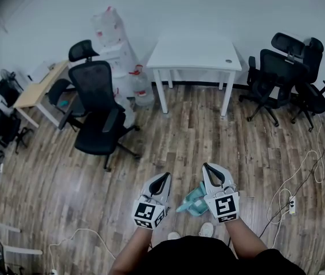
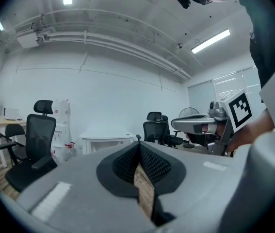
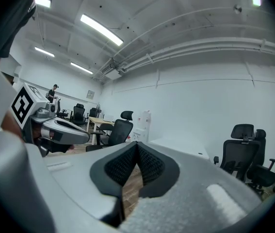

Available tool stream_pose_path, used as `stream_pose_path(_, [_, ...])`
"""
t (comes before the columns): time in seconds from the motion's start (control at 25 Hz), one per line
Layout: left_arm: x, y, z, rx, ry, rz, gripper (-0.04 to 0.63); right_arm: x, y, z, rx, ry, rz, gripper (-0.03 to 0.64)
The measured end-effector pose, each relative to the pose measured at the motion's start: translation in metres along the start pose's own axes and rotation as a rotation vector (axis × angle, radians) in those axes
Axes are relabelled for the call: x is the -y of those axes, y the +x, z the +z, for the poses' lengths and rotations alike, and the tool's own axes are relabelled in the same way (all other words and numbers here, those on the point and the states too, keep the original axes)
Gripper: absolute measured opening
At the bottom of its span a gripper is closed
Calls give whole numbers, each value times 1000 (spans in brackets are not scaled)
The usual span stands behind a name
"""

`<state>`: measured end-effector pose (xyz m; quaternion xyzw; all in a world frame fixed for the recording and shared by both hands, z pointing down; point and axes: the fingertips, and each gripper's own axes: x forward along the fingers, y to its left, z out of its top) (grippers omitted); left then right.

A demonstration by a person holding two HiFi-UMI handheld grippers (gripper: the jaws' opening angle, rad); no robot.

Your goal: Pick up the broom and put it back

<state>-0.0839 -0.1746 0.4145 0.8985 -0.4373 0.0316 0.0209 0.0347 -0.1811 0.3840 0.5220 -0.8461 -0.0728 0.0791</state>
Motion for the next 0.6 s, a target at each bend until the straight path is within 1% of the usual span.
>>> stream_pose_path(0.6, [13, -2, -5, -7, 1, -2, 17, 5, -14, -1, 10, 12, -10, 2])
